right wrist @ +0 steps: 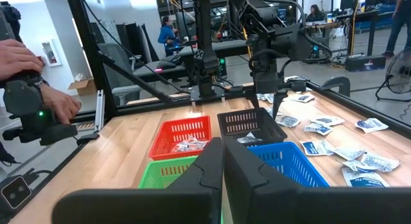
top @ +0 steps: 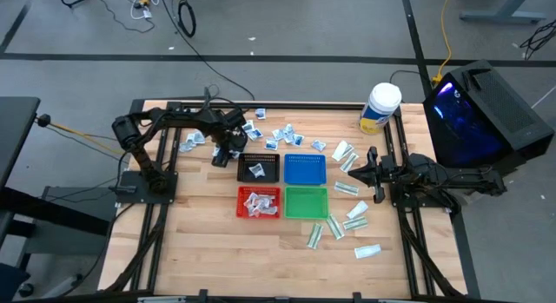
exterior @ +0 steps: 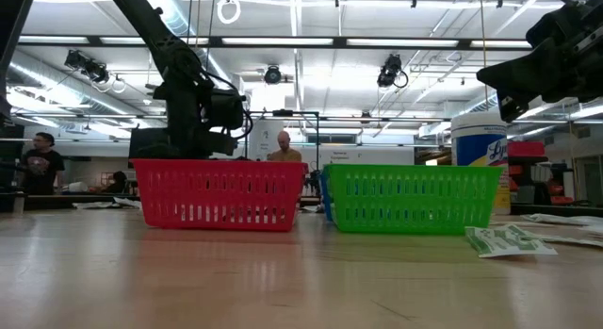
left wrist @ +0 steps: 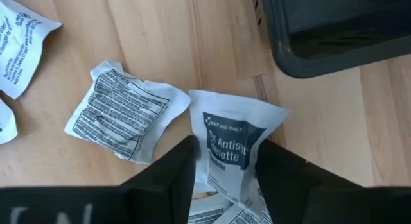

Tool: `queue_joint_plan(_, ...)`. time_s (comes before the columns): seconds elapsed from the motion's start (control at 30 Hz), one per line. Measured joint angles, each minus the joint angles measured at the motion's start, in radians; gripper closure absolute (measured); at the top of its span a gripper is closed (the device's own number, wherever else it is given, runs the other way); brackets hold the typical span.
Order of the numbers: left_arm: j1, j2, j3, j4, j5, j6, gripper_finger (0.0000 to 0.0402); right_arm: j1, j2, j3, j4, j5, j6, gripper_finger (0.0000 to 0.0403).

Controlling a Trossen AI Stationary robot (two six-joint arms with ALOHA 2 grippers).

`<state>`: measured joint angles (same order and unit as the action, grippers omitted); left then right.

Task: Pick & Place First Aid Supplies
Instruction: Put the gray towelette pack into the black bin

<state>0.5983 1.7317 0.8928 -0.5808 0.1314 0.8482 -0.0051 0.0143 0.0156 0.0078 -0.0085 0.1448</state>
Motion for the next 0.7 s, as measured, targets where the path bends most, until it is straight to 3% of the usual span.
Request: queue_joint_plan(0.7, 0.000, 0.000, 0.000, -0.001, -0.002, 0.000, 0.0279, 0.000, 0.000, 0.000, 0.000, 0.000, 0.000, 0.0385)
